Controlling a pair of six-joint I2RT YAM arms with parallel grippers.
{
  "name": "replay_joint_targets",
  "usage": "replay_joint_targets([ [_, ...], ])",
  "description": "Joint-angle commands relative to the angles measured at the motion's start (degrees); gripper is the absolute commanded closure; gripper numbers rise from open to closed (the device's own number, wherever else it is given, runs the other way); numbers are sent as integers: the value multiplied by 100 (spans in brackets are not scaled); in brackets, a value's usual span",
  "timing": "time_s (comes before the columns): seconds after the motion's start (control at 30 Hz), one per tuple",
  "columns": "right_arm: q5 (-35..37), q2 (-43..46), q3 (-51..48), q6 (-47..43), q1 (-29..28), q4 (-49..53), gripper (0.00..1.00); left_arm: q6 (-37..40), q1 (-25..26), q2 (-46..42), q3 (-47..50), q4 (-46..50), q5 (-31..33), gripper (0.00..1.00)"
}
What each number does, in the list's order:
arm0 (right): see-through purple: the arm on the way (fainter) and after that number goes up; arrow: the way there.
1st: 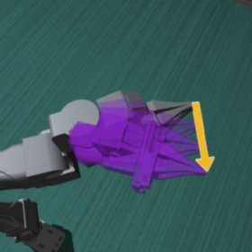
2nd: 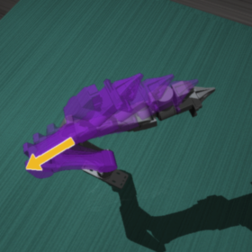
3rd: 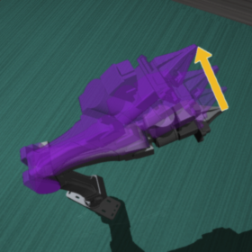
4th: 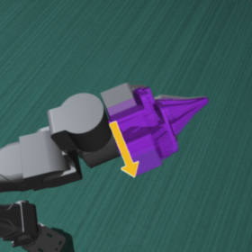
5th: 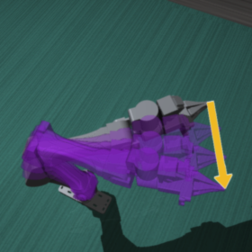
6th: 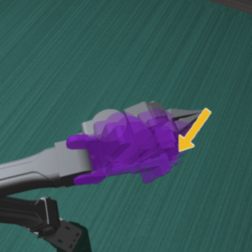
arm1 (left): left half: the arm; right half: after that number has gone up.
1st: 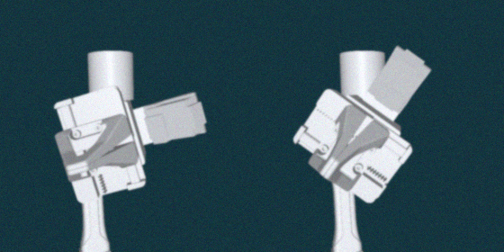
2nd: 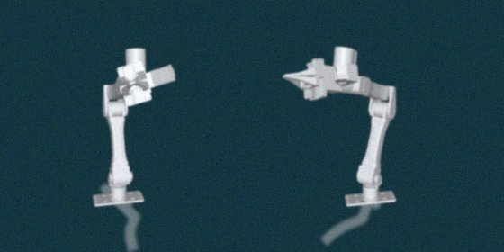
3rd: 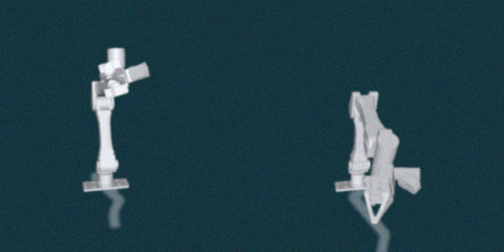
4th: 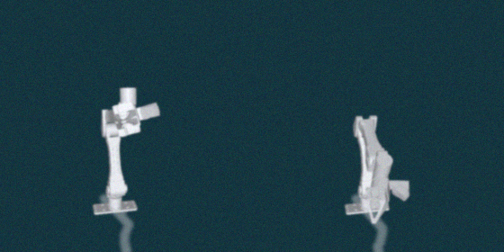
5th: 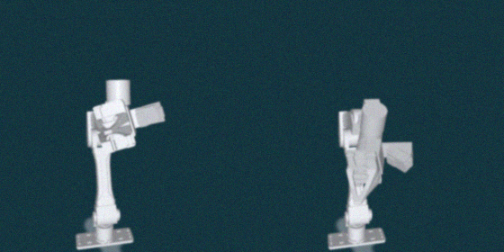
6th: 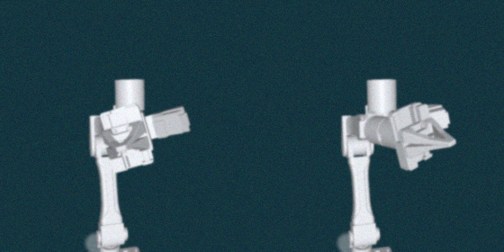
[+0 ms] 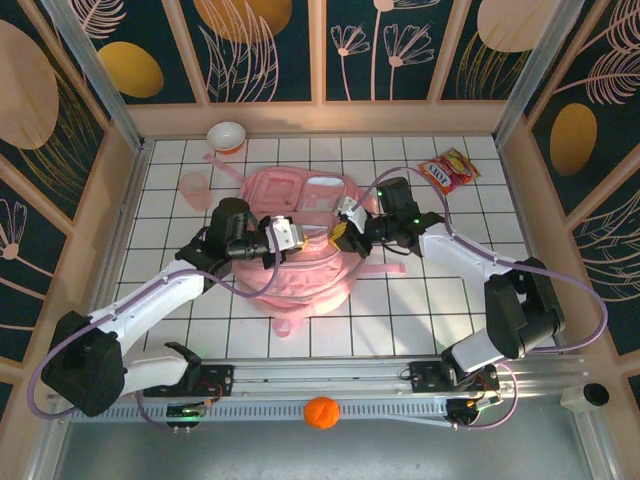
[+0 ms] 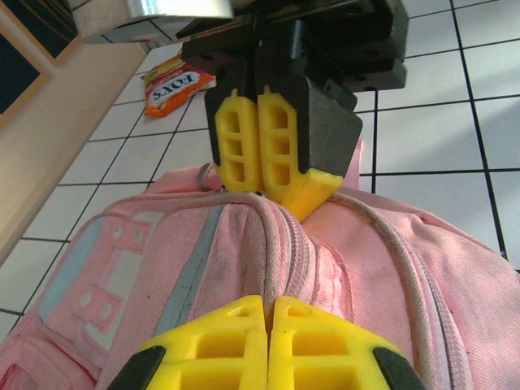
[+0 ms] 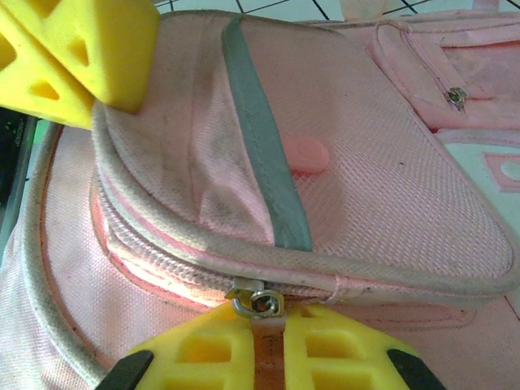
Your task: Pack the student bag
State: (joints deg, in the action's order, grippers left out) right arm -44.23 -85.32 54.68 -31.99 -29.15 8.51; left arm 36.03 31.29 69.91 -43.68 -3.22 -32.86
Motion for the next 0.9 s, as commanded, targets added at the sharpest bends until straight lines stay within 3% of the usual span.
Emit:
replay_joint_targets([
  [0.0,-523,53,102,102,-109,313,100,-284,-2,24,-171,-1033,479,100],
  [0.3,-843,367,213,879,-117,564,100,-87,201,246,-401,-502,1411,100],
  [0.43,-780,388,214,1687,-182,452,100,-230,392,349,-481,-574,1373,100],
  [0.63,-484,654,-49,2401,-184,339,100,-1362,630,591,-523,-1224,975,98],
  [0.7,-352,779,-206,2639,9,297,100,-1763,632,560,-457,-1455,996,79],
  [0.87,-100,821,-366,3108,470,414,100,-3211,433,136,-270,-1322,2058,39],
])
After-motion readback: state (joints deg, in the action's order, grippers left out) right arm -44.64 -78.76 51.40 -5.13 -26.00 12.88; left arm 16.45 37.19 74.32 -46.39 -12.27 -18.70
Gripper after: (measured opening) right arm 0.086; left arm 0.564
